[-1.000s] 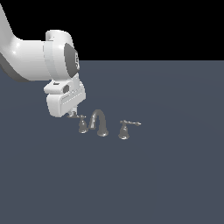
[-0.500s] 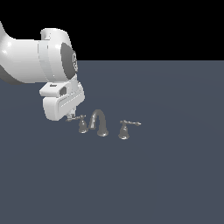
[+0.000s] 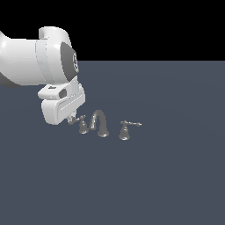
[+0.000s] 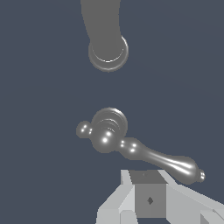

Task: Turn on the faucet by rotating a designated handle.

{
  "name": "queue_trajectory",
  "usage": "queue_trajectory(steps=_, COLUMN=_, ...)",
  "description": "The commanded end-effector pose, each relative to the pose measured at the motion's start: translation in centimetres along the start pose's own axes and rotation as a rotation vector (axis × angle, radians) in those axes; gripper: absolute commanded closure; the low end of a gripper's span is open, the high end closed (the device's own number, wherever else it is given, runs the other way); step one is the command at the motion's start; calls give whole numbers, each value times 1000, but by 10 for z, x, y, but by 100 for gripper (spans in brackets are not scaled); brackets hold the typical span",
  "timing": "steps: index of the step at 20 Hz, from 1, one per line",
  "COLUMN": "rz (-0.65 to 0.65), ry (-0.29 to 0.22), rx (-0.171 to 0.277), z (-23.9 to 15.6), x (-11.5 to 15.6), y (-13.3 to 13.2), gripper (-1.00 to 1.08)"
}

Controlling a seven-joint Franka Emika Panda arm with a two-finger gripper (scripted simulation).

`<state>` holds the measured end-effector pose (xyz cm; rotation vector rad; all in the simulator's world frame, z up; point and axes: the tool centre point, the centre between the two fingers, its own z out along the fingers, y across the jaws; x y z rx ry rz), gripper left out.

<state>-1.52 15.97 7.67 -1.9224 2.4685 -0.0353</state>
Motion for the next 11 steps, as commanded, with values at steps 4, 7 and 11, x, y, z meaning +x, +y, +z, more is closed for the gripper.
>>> queue_trajectory(steps=4, rz=-4, ry=0, rx=-16, z=0, x=15, y=17, gripper=108)
queue_trajectory(steps=7, rz=-7, ry=-2, rx=-20, z=0, x=22, y=24, gripper=108)
queue_trajectory(steps=11, rz=-10, ry=-4, rx=-25, z=-1, x=29, y=32, gripper=108)
